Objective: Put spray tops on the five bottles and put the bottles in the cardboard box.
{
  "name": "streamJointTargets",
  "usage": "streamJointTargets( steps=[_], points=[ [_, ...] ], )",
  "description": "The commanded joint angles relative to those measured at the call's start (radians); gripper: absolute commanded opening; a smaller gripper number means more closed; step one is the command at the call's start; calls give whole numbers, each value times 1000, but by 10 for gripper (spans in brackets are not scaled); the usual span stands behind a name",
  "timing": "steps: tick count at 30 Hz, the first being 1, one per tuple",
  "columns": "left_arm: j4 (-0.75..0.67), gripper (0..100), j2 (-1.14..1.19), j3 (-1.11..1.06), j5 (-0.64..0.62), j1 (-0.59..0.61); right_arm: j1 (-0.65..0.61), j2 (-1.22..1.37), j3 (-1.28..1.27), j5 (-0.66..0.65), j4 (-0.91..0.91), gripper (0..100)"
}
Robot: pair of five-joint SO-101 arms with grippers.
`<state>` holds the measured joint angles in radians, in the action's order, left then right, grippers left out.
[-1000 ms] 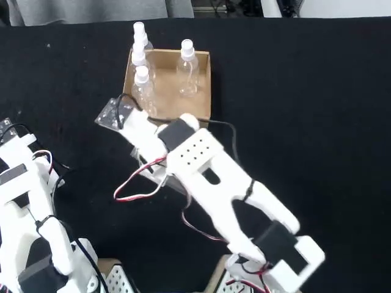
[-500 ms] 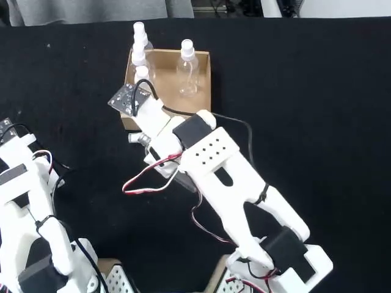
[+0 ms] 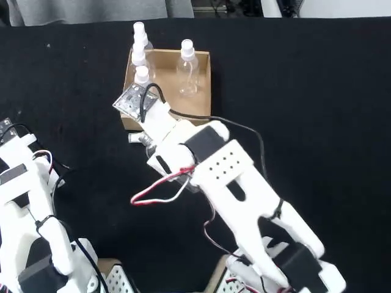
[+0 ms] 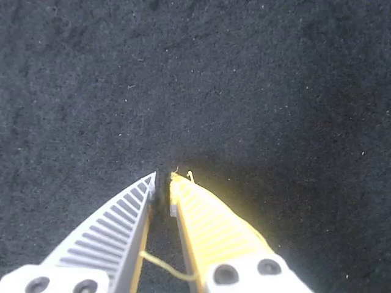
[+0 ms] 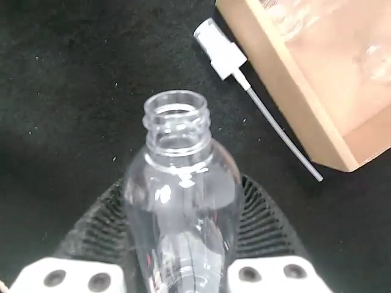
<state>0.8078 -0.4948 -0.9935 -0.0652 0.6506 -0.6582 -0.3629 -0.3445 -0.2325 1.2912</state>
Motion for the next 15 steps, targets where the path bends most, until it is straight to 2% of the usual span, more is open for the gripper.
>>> streamJointTargets(
  steps=[1,6,15],
  points=[
    [-18,30,-40,12,-5,-2,43,-85,-1,9,-31,43],
    [-17,30,-40,5,2,-58,104,-133,-48,11,-91,43],
    [-8,30,-40,7,-5,-107,133,-272,-160,17,-186,43]
  ],
)
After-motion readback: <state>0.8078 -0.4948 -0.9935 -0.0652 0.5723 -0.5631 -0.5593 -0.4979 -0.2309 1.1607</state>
